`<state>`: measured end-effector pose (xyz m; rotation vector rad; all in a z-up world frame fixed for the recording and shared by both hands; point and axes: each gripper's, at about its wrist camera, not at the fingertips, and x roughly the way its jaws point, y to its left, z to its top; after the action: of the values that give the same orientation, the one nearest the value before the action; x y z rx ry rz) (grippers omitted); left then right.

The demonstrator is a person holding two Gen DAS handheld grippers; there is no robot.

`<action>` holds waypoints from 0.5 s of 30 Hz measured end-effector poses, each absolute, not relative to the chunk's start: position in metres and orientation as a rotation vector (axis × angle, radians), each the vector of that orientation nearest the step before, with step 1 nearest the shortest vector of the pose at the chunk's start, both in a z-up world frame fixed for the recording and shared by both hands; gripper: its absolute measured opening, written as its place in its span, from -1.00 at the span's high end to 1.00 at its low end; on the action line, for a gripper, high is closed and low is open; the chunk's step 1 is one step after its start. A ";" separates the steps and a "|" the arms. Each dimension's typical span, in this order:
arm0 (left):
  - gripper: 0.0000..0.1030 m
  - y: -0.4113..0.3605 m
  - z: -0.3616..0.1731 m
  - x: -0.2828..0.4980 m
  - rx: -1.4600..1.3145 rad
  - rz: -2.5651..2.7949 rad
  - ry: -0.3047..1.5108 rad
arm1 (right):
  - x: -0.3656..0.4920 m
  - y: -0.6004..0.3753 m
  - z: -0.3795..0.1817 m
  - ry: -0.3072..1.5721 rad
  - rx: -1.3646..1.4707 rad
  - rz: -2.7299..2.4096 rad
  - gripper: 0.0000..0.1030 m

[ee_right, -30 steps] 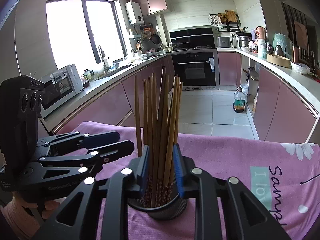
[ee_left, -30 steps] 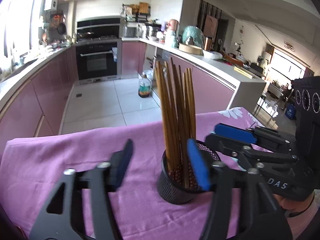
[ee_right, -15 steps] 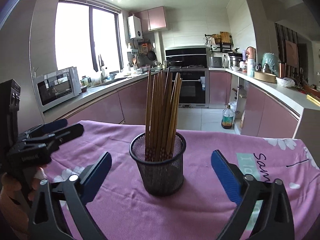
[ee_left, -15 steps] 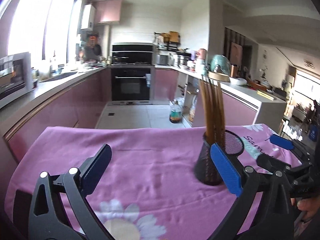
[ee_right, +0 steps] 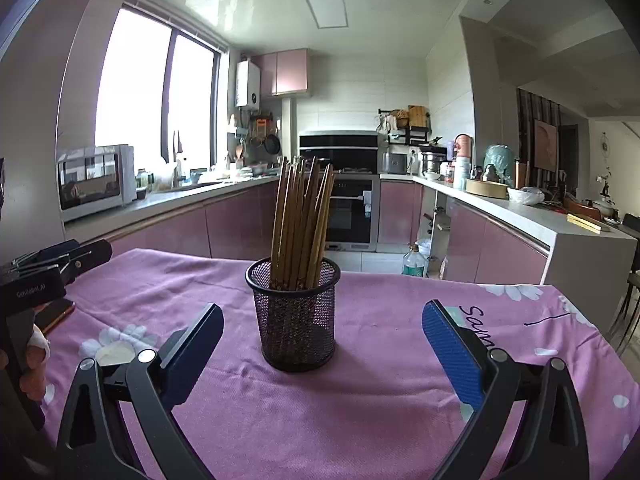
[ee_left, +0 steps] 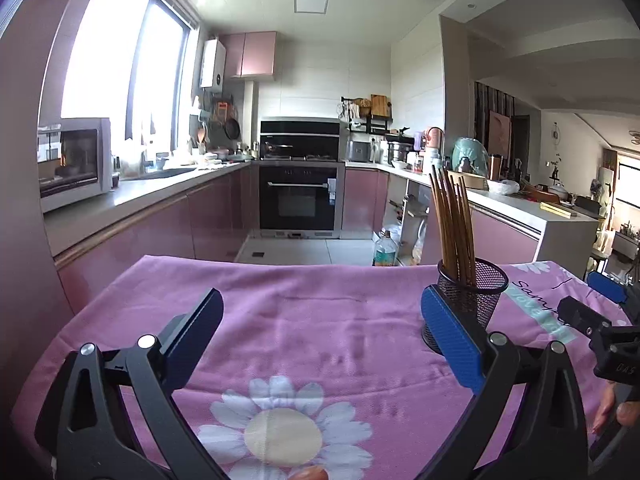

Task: Organize utensils

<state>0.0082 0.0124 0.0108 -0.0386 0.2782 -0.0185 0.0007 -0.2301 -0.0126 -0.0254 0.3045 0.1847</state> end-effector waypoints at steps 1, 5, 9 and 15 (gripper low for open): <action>-0.89 0.012 0.011 0.006 -0.042 -0.014 0.271 | -0.001 -0.230 -0.014 0.300 -0.023 0.180 -0.87; -0.89 0.012 0.010 0.000 -0.051 -0.010 0.257 | -0.008 -0.232 -0.014 0.278 -0.017 0.160 -0.87; -0.89 0.011 0.009 -0.001 -0.057 -0.001 0.250 | -0.014 -0.233 -0.013 0.242 -0.010 0.149 -0.87; -0.89 0.008 0.005 -0.004 -0.056 0.013 0.239 | -0.018 -0.232 -0.011 0.214 -0.004 0.129 -0.87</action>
<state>-0.0045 0.0085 0.0045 -0.0558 0.2386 0.0130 -0.0178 -0.2320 -0.0106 -0.0044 0.2137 0.1285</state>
